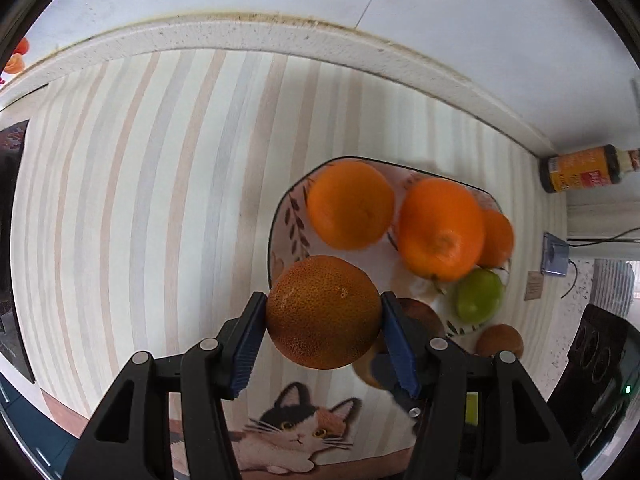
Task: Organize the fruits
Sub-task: 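Place the small orange and brown apple on the plate, opening both tools, then withdraw both tools from the plate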
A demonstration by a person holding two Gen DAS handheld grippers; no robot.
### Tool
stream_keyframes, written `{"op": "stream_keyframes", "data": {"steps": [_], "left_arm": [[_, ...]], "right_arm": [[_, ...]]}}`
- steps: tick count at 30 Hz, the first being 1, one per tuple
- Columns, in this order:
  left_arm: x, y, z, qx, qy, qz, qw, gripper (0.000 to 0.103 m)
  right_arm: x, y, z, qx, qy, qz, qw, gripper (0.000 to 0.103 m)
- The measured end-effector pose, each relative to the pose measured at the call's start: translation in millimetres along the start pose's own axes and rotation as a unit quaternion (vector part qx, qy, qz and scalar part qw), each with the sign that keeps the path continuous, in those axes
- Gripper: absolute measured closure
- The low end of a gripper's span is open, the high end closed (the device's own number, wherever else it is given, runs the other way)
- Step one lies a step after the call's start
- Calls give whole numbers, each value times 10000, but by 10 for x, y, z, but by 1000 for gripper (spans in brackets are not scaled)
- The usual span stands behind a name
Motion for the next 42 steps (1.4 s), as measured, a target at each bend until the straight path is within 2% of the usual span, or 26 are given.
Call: {"op": "stream_keyframes", "data": {"steps": [3, 9, 12, 14, 15, 17, 20, 22, 24, 26, 28, 32, 35, 37, 42], "left_arm": [[96, 77, 13, -8, 151, -44, 9999, 49], [264, 181, -6, -55, 228, -223, 9995, 48], [376, 197, 13, 18, 408, -307, 9987, 48], [401, 204, 12, -4, 376, -301, 9988, 48], [403, 206, 15, -8, 383, -315, 9988, 48], [417, 208, 35, 8, 436, -386, 9983, 48], [404, 203, 61, 86, 397, -396, 9984, 48], [366, 198, 82, 111, 293, -362, 9989, 43], [306, 198, 95, 117, 218, -295, 9993, 20], [226, 195, 79, 110, 136, -204, 9996, 16], [142, 168, 59, 113, 168, -84, 9998, 16], [-43, 38, -43, 127, 211, 248, 9994, 16], [-151, -119, -128, 119, 345, 526, 9979, 16], [-221, -281, -153, 162, 493, 753, 9958, 16], [-404, -613, -191, 245, 542, 1048, 9927, 16]], "right_arm": [[158, 72, -14, 62, 142, -67, 9999, 35], [379, 102, 63, 229, 407, -245, 9986, 34], [450, 122, 103, 315, 475, -290, 9980, 33], [458, 125, 138, 352, 459, -350, 9977, 33], [461, 128, 149, 355, 448, -371, 9977, 32], [423, 138, 182, 406, 442, -393, 9974, 21], [355, 134, 217, 460, 439, -395, 9972, 12], [306, 140, 233, 508, 474, -402, 9968, 12], [250, 137, 246, 508, 411, -431, 9969, 12], [163, 124, 256, 474, 348, -424, 9974, 9], [63, 114, 263, 403, 131, -428, 9982, 8], [-276, 64, 291, 89, -758, -348, 9965, 8], [-472, 0, 277, -175, -1351, -271, 9903, 8], [-581, -46, 265, -299, -1604, -221, 9863, 8], [-894, -198, 245, -592, -2054, -98, 9768, 8]]}}
Point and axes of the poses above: each gripper's, at about its wrist camera, not at the fingertips, and x roughly the way its jaws point, z to its right, y to its top, the point moved 1 cm from there along x, roughly the way its jaws point, and after that the axes turned 15 degrees about -x, right-handed, at the moved point
